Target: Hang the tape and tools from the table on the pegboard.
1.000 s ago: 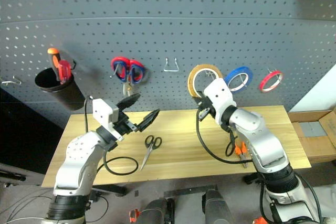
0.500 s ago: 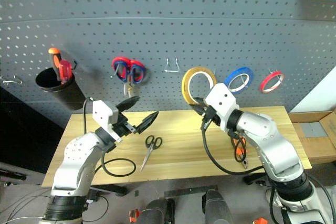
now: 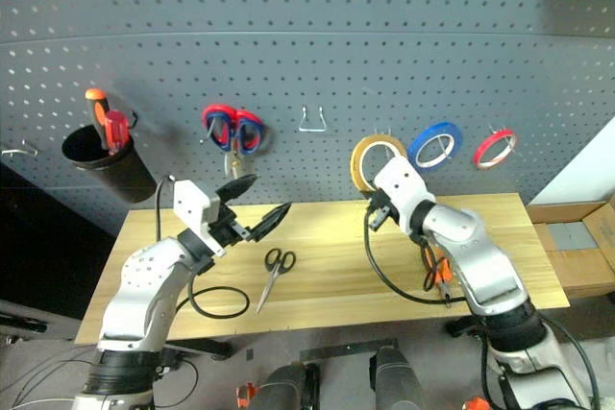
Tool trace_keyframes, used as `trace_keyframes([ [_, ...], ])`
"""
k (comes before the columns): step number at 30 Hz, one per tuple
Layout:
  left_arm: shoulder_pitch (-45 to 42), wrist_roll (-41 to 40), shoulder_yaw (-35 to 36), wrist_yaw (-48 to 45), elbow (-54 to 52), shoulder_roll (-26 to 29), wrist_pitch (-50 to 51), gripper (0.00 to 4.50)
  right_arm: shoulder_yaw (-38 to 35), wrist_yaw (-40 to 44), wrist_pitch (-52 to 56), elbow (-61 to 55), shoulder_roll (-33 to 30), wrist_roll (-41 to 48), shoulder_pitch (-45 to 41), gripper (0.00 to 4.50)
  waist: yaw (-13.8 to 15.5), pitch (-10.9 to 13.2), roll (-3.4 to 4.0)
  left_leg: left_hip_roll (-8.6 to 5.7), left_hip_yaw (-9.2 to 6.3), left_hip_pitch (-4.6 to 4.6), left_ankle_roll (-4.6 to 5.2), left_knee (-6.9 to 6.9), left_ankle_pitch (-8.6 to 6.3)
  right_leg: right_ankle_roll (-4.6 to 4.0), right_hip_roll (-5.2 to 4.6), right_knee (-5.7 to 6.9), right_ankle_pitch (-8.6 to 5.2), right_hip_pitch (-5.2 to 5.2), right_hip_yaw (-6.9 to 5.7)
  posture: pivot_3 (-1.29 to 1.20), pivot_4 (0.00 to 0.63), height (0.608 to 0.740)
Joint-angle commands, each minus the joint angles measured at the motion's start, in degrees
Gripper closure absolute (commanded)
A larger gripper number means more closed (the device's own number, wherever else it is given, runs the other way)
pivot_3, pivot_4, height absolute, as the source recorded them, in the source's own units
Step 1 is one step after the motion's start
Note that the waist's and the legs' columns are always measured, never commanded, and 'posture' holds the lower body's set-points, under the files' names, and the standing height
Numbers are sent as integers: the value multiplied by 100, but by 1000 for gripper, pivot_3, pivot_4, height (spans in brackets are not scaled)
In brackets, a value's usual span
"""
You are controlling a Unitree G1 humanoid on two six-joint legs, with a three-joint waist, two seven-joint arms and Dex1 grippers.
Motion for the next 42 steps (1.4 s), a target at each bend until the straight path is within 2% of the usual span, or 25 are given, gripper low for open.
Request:
trace_keyframes([
  [1,-115,-12,0,29,-174,19,10,0,-312,-168,-511,771,447,70,-346,4400,0,-2,0,0,0,0,0,0,0,0,1,0,0,0,0,-152,157,740],
  [3,-121,-7,-30,44,-199,6,24,0,-429,-249,-687,1429,687,58,-630,4400,-10,-5,1,0,0,0,0,0,0,-1,1,2,1,-1,1,-147,155,740],
  [8,-126,-12,-64,79,-239,-41,16,0,-677,-473,-991,2249,919,-55,-932,2760,2,-19,2,0,2,1,-1,-1,0,-2,3,2,3,-2,2,-141,158,740],
  [10,-78,-29,-103,59,-297,-49,43,0,-721,-438,-812,1997,824,-48,-763,2058,12,-19,2,0,0,-4,-1,-1,0,-2,3,1,3,-4,2,-146,168,740],
  [16,97,59,-353,-182,-266,35,6,0,-983,-44,481,-96,221,453,463,115,22,-20,3,1,-3,-7,0,-3,-1,-2,1,-1,3,-6,6,-168,186,740],
  [19,135,252,-741,-571,-96,242,146,0,-1342,258,1590,-947,-100,1099,1307,115,6,-21,5,1,-2,-2,1,-1,-1,-2,2,2,2,-1,7,-188,196,740],
  [21,111,351,-1079,-880,-43,428,413,0,-1411,0,2310,-896,-221,1037,1631,115,-5,-24,6,3,-5,11,2,-2,-1,-1,2,-1,2,15,8,-206,204,740],
  [24,-80,358,-1345,-1039,-7,533,953,0,-1551,-761,3114,-270,18,716,1430,115,-49,-22,9,2,8,15,6,5,0,-1,2,-2,1,18,9,-215,211,740],
  [27,-129,426,-1602,-1255,-72,604,1108,0,-2096,-1554,3385,646,534,554,935,115,-120,-21,11,3,16,22,11,8,5,-1,4,3,1,19,16,-216,217,740],
  [32,21,381,-1754,-1353,-444,640,1304,0,-1919,-1829,2959,1997,548,195,523,115,-147,-22,10,3,19,23,13,2,4,-1,5,5,2,18,16,-195,214,740],
  [36,105,309,-1656,-1356,-630,668,1382,0,-1855,-1725,2725,2517,575,160,424,115,-132,-22,11,3,12,2,14,-4,4,-1,4,0,2,2,18,-175,211,740],
  [42,119,128,-1466,-1416,-794,806,1473,0,-1954,-1604,2447,2966,664,254,345,115,-137,-22,11,3,16,32,15,0,4,2,4,-2,2,31,16,-162,217,740],
])
